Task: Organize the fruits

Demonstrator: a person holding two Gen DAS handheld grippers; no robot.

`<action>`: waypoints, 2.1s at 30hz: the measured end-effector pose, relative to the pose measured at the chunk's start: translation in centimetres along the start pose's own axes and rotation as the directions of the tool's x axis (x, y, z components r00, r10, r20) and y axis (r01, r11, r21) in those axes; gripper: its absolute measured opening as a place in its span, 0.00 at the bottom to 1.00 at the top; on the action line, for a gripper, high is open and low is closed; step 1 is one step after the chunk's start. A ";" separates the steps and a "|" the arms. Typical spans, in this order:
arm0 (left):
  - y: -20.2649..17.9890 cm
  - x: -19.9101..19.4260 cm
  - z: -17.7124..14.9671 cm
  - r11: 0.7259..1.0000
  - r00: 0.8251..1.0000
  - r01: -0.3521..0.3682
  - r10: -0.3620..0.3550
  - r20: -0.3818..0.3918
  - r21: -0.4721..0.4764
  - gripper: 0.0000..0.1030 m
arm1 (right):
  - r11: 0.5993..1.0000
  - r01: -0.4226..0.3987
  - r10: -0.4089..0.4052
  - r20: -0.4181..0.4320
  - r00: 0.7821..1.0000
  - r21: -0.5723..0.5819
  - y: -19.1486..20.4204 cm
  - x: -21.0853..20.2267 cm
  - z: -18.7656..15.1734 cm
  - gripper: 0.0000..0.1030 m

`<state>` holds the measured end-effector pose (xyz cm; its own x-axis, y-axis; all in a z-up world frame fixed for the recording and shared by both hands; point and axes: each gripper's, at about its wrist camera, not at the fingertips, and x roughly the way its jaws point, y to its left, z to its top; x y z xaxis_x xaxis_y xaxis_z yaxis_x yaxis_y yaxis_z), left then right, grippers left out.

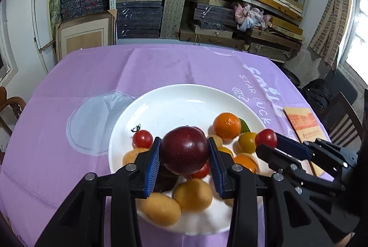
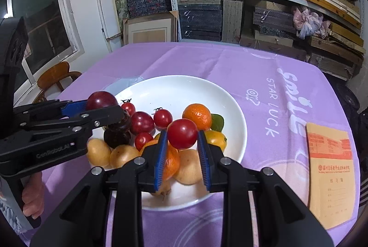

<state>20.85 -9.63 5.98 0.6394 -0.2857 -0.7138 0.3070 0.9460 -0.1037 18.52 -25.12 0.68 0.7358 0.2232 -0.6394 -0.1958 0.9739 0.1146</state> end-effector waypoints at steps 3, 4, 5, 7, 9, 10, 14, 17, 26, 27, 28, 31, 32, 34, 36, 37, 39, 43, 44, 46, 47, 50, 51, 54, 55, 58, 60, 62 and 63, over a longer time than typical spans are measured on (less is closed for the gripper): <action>0.4 2.0 1.4 1.000 1.000 -0.005 0.005 -0.018 -0.018 0.39 | 1.000 -0.010 0.010 -0.003 1.000 -0.001 0.1 1.2 1.0 0.25; 0.5 2.5 1.7 1.000 1.000 -0.007 0.007 -0.022 -0.019 0.39 | 1.000 -0.008 0.008 -0.004 1.000 -0.006 0.3 1.5 1.2 0.25; 0.7 2.9 1.9 1.000 1.000 -0.009 0.009 -0.025 -0.023 0.39 | 1.000 -0.004 0.004 -0.006 1.000 -0.012 0.3 1.8 1.4 0.25; 1.0 3.7 2.2 0.999 0.999 -0.010 0.009 -0.033 -0.034 0.39 | 1.000 0.008 -0.008 -0.006 1.000 -0.016 0.4 2.4 1.7 0.26; 1.2 4.3 2.2 0.999 0.999 -0.013 0.012 -0.039 -0.041 0.39 | 1.000 0.003 -0.003 -0.003 1.000 -0.011 0.2 2.8 1.8 0.28; 1.3 4.6 2.2 0.999 0.999 -0.017 0.015 -0.042 -0.038 0.39 | 1.000 0.001 -0.001 -0.004 1.000 -0.010 0.2 2.9 1.9 0.29; 1.3 4.8 2.1 0.999 0.999 -0.042 0.041 -0.029 -0.021 0.39 | 1.000 0.018 -0.018 0.008 1.000 -0.015 0.3 3.0 1.9 0.40; 1.4 4.6 2.1 0.999 0.999 -0.043 0.042 -0.026 -0.026 0.42 | 1.000 0.024 -0.024 0.020 1.000 -0.008 0.2 2.6 1.7 0.53; 1.3 1.4 1.4 0.996 0.996 -0.091 0.091 0.025 -0.018 0.60 | 0.999 0.040 -0.040 0.073 0.997 0.006 0.5 -0.7 0.7 0.68; 1.5 0.9 1.2 0.996 0.995 -0.091 0.092 0.029 -0.020 0.60 | 0.999 0.040 -0.041 0.080 0.996 0.012 0.4 -1.3 0.5 0.69; 1.7 0.3 0.9 0.995 0.995 -0.094 0.095 0.035 -0.022 0.60 | 0.999 0.041 -0.042 0.085 0.995 0.016 0.4 -1.8 0.2 0.70; 2.1 -1.6 -0.1 0.992 0.990 -0.124 0.125 0.062 -0.027 0.68 | 0.998 0.051 -0.054 0.101 0.993 0.030 0.5 -3.5 -1.1 0.73; 2.2 -2.3 -0.6 0.991 0.988 -0.134 0.135 0.074 -0.028 0.71 | 0.998 0.053 -0.056 0.105 0.993 0.036 0.5 -4.0 -1.5 0.77; 2.2 -3.6 -1.8 0.989 0.985 -0.148 0.150 0.091 -0.022 0.72 | 0.997 0.059 -0.065 0.120 0.991 0.056 0.6 -5.0 -2.6 0.84; 1.9 -4.5 -2.8 0.987 0.982 -0.163 0.163 0.097 -0.015 0.73 | 0.995 0.059 -0.069 0.130 0.989 0.074 0.8 -5.9 -3.6 0.89; 1.9 -4.9 -3.5 0.986 0.981 -0.169 0.169 0.097 -0.013 0.76 | 0.995 0.058 -0.068 0.129 0.989 0.081 1.0 -6.2 -4.1 0.91; 1.9 -5.7 -4.6 0.985 0.980 -0.172 0.173 0.099 -0.018 0.83 | 0.994 0.063 -0.072 0.111 0.991 0.087 1.5 -6.5 -5.1 0.93; 1.7 -6.7 -6.8 0.981 0.976 -0.194 0.194 0.099 -0.012 0.88 | 0.991 0.106 -0.113 0.099 0.989 0.076 2.7 -7.0 -6.6 0.96; 1.7 -6.9 -7.4 0.982 0.977 -0.190 0.191 0.091 -0.015 0.92 | 0.990 0.123 -0.130 0.096 0.987 0.074 3.0 -7.0 -6.9 0.96; 1.6 -7.0 -8.4 0.984 0.981 -0.177 0.178 0.079 -0.023 0.94 | 0.987 0.145 -0.151 0.091 0.984 0.070 3.5 -7.0 -7.3 0.96; 1.4 -7.0 -8.8 0.986 0.983 -0.168 0.169 0.071 -0.020 0.94 | 0.986 0.154 -0.160 0.088 0.983 0.069 3.7 -7.0 -7.5 0.96; 1.5 -7.0 -9.4 0.985 0.983 -0.172 0.173 0.056 -0.030 0.95 | 0.981 0.175 -0.182 0.086 0.980 0.082 3.8 -7.1 -7.9 0.96; 1.6 -6.9 -9.5 0.986 0.985 -0.162 0.163 0.050 -0.031 0.95 | 0.981 0.172 -0.179 0.087 0.980 0.087 3.7 -7.2 -7.8 0.96; 1.9 -6.9 -9.9 0.990 0.990 -0.132 0.133 0.036 -0.040 0.96 | 0.979 0.180 -0.188 0.086 0.978 0.093 3.6 -7.3 -8.0 0.96; 2.0 -7.0 -10.0 0.990 0.990 -0.134 0.136 0.038 -0.042 0.97 | 0.978 0.188 -0.195 0.083 0.977 0.089 3.7 -7.3 -8.1 0.96; 2.1 -7.1 -10.2 0.992 0.992 -0.121 0.122 0.035 -0.042 0.97 | 0.973 0.216 -0.222 0.075 0.972 0.081 3.6 -7.3 -8.3 0.96; 2.1 -7.1 -10.3 0.994 0.994 -0.101 0.102 0.028 -0.043 0.97 | 0.970 0.226 -0.232 0.069 0.970 0.085 3.5 -7.3 -8.4 0.96; 2.3 -7.2 -10.3 0.995 0.996 -0.082 0.084 0.022 -0.049 0.97 | 0.967 0.239 -0.245 0.063 0.967 0.091 3.4 -7.5 -8.6 0.96; 2.3 -7.4 -10.4 0.995 0.996 -0.079 0.081 0.025 -0.053 0.97 | 0.964 0.249 -0.256 0.061 0.965 0.093 3.4 -7.5 -8.8 0.96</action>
<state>9.54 -3.73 3.83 0.6795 -0.2120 -0.7024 0.2175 0.9725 -0.0831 6.62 -23.85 -0.77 0.7993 -0.0311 -0.6001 0.0551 0.9982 0.0217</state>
